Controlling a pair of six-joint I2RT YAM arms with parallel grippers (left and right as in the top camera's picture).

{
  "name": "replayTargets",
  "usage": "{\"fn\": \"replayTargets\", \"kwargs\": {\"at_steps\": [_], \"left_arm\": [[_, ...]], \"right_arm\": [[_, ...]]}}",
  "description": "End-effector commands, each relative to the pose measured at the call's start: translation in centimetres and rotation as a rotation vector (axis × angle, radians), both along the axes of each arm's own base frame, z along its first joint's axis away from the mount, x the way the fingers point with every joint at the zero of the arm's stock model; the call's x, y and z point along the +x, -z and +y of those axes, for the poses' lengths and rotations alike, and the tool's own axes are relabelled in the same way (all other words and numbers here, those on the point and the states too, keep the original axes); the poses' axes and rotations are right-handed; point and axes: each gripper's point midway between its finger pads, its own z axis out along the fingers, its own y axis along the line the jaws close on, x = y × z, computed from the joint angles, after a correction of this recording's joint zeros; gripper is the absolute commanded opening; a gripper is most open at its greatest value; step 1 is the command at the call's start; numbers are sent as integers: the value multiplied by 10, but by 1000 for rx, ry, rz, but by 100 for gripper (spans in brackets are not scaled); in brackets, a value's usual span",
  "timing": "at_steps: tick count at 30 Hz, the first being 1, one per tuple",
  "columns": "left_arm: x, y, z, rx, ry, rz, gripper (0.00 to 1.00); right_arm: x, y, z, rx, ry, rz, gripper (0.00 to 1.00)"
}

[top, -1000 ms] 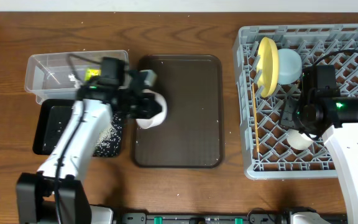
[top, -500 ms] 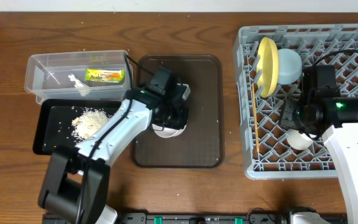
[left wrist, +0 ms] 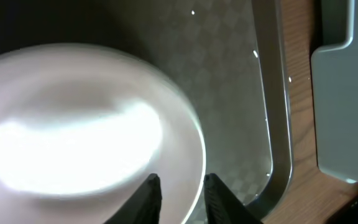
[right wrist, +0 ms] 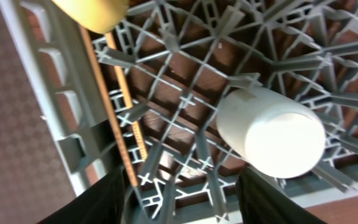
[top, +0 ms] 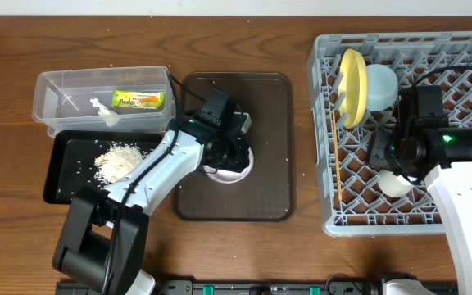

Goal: Sort waste into correct bins and load items into the dishwasher rack
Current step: 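Carry the empty bowl with the left gripper and set it on the brown tray, then reach the right gripper to the white bowl and grasp its rim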

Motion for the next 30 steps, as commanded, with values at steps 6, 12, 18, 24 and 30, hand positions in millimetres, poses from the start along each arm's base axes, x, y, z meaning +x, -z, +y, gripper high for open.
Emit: {"fn": "replayTargets", "kwargs": {"at_steps": [6,12,18,24,30], "left_arm": [[5,-33,18,-17,-50,-61,34],[6,-66,77,36,-205,-98,45],[-6,-69,142,81,-399,-6,46],[-13,-64,200,115,-593,71,48],[-17,-63,235,113,-722,94,55]], "right_arm": [[27,-42,42,145,-154,-152,58],[39,-56,103,216,-351,-250,63],[39,-45,163,239,-512,-250,66],[40,-2,206,257,-559,-148,58],[38,48,238,256,-575,-43,51]]}}
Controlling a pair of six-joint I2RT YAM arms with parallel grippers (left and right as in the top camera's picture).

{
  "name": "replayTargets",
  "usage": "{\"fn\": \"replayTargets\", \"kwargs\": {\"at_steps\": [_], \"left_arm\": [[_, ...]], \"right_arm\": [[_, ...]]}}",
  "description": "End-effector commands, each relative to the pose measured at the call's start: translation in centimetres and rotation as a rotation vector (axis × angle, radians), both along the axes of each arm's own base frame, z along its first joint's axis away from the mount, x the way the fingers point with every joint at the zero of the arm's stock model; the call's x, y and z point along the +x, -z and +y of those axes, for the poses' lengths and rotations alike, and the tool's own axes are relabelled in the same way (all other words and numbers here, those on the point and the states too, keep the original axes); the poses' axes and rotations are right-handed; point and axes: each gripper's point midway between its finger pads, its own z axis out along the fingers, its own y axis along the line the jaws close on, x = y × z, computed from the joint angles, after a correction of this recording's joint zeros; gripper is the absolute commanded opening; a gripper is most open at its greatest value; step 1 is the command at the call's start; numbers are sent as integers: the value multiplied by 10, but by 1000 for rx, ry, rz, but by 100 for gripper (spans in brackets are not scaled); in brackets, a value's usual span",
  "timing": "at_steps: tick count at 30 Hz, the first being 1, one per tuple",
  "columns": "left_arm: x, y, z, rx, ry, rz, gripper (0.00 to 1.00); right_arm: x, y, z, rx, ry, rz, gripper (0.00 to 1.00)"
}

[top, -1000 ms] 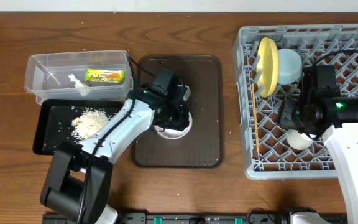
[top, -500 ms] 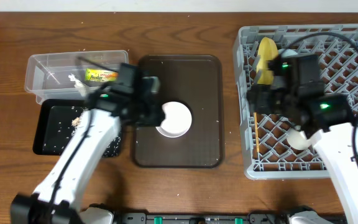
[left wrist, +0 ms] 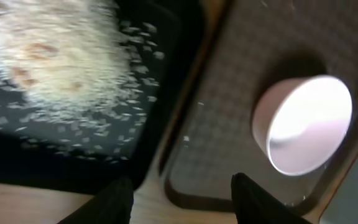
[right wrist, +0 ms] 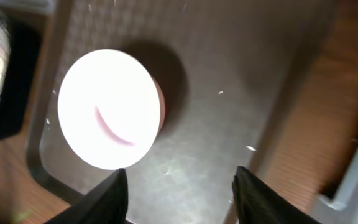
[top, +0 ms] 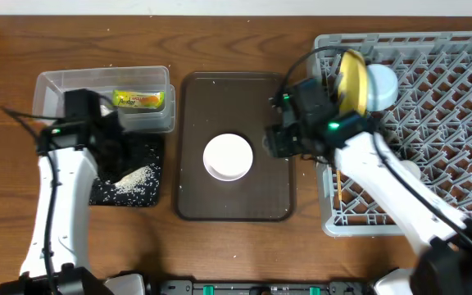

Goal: Sort waste into correct bins and load items into the dishwasher rack
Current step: 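Reach the right gripper to the white bowl and grasp its rim, then carry the white bowl with the right gripper into the dish rack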

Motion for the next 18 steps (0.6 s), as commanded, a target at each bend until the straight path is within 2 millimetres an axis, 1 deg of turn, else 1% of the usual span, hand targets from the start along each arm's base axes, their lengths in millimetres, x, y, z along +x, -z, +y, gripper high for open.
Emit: {"fn": "replayTargets", "kwargs": {"at_steps": [1,2,3,5,10,11,12,14,17,18], "left_arm": [[-2,-1,15,11,-50,3,56],[-2,-1,18,11,-60,4,59],[-3,-1,20,11,-66,6,61],[-3,-1,21,11,-70,6,62],[-3,-1,21,11,-70,6,63],[-3,-1,21,11,-70,6,63],[-3,-1,21,11,-70,7,63],[-3,-1,21,10,-70,8,63],[-4,-1,21,10,-70,10,63],[-4,-1,20,10,-70,11,63]], "right_arm": [[-1,20,19,-3,-2,46,51],[-1,31,24,-8,0,64,49],[-1,37,27,-9,6,76,50],[-1,56,34,-16,20,108,50],[-1,85,48,-20,43,147,46],[-1,90,50,-21,40,148,42],[-1,94,52,-24,37,151,36],[-1,99,51,-30,47,160,19],[1,96,49,-24,68,158,1],[3,93,48,-19,73,153,1]]}}
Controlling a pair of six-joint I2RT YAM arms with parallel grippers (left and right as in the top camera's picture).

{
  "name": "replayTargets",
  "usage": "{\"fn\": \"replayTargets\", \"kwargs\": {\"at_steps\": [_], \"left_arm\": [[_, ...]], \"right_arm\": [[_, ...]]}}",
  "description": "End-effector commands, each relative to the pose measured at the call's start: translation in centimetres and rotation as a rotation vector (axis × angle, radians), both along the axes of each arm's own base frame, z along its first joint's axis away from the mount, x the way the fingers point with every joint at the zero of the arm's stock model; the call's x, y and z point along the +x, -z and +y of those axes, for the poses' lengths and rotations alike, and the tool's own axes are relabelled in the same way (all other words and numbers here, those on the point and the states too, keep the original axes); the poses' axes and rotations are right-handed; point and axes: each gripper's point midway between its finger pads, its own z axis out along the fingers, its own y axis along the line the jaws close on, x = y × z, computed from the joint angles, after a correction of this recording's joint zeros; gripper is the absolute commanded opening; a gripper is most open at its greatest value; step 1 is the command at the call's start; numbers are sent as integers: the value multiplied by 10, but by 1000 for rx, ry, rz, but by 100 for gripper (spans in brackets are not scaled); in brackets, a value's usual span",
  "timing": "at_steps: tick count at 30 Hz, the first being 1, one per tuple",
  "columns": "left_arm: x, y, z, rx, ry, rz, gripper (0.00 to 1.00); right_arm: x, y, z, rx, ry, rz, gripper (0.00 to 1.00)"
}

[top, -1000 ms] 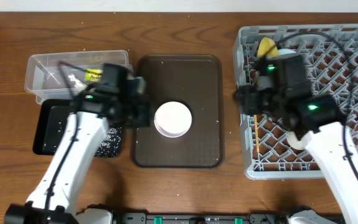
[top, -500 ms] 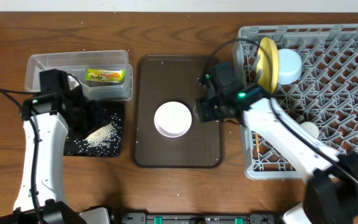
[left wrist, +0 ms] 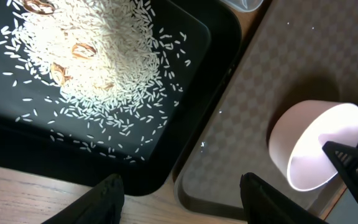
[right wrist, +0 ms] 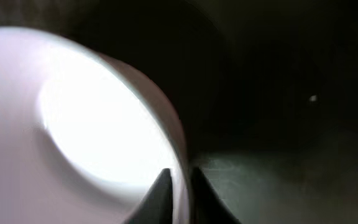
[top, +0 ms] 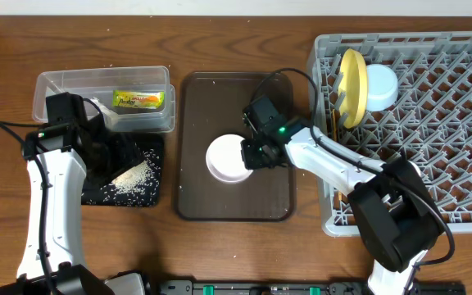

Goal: Sort waste into correct bins and load items into the dishwasher rack
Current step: 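Carry the white bowl with the right gripper into the dish rack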

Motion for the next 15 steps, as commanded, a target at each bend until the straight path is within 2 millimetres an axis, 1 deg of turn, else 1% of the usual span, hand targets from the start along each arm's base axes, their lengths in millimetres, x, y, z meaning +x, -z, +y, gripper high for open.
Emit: {"fn": "replayTargets", "kwargs": {"at_steps": [1,4,6,9,11,12,15], "left_arm": [[-1,-1,2,6,-3,0,63],[-1,-1,2,6,-3,0,63],[-1,-1,2,6,-3,0,63],[-1,-1,2,5,-3,0,63],[-1,-1,2,6,-3,0,63],[-1,-1,2,6,-3,0,63],[0,-1,2,6,-3,0,63]], "right_arm": [[9,-13,1,22,33,-25,1],[15,-35,-11,34,57,-55,1],[20,-58,-28,16,81,-101,1],[21,-92,-63,-58,106,-186,1],[17,-114,-90,-137,138,-242,1],[13,-125,-105,-185,157,-270,1],[-1,-150,-143,-313,209,-325,1]]}}
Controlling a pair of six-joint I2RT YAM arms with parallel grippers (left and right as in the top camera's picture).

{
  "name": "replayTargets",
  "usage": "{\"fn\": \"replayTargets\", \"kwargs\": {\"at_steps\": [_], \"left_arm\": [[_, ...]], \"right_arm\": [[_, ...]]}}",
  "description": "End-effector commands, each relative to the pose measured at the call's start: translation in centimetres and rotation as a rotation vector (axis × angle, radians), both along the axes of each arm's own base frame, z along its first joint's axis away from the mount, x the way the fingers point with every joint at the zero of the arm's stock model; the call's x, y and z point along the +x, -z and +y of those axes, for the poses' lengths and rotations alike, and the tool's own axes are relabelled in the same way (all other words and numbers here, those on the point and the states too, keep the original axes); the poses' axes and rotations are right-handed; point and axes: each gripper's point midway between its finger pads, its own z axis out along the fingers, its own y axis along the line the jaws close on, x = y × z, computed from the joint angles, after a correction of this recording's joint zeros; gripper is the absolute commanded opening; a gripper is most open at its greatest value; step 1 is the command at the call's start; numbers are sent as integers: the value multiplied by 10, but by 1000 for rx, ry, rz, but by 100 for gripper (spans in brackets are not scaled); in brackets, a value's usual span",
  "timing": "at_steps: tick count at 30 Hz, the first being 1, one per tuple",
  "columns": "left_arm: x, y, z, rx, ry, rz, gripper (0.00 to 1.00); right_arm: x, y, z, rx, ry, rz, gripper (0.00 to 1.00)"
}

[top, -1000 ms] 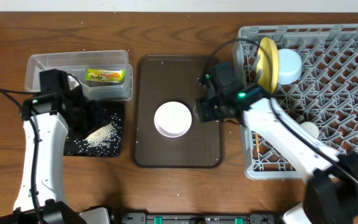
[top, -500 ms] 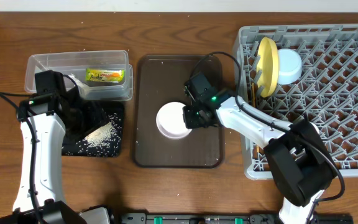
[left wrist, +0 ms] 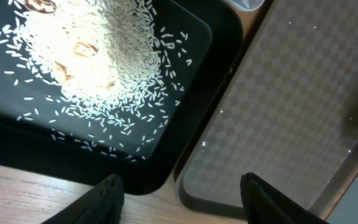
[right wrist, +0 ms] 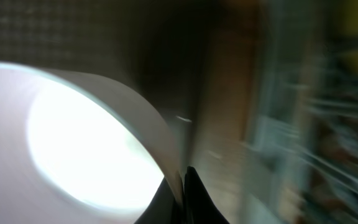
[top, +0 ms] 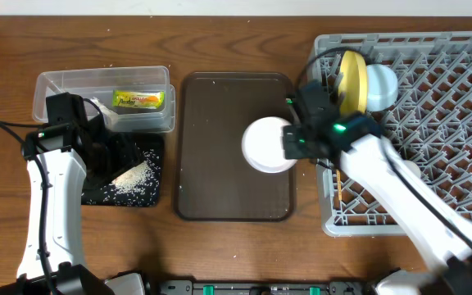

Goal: Sort waste into correct bins and load items into the dishwasher rack
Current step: 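Carry the white bowl with the right gripper into the dish rack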

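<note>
A white bowl (top: 269, 145) hangs over the right side of the brown tray (top: 220, 172), close to the grey dishwasher rack (top: 433, 164). My right gripper (top: 295, 144) is shut on the bowl's right rim; in the right wrist view the fingers (right wrist: 188, 196) pinch the rim of the bowl (right wrist: 73, 137). My left gripper (left wrist: 179, 205) is open over the black bin (left wrist: 73, 149) with spilled rice (left wrist: 86, 56), beside the tray (left wrist: 291, 124). A clear bin (top: 97, 98) holds a green packet (top: 138, 100).
In the rack stand a yellow plate (top: 351, 78) on edge, a pale blue cup (top: 381, 83) and another white cup (top: 412, 172). A wooden chopstick (top: 334, 176) lies along the rack's left edge. Brown table wood surrounds everything.
My right gripper, shut on the bowl's rim, has lifted the bowl from the tray's middle and carried it right, toward the rack. The left arm has stayed still.
First my left gripper was at the bowl on the tray while my right hovered in the rack. Then the left was over the black bin and the right open near the bowl. The right then gripped the rim, and now holds the bowl near the rack.
</note>
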Motion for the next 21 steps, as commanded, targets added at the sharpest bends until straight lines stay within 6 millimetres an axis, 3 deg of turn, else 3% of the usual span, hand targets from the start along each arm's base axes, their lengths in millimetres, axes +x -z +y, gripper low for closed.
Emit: {"fn": "replayTargets", "kwargs": {"at_steps": [1,4,11,21], "left_arm": [[0,-2,2,4,-3,-4,63],[0,-2,2,4,-3,-3,63],[0,-2,2,3,-3,-3,63],[0,-2,2,3,-3,-4,63]], "right_arm": [[-1,-32,-46,-189,73,-124,1],[-15,-49,-77,-283,154,-155,1],[-42,-78,-157,-576,533,-257,1],[-27,-79,-182,-888,522,-279,1]]}}
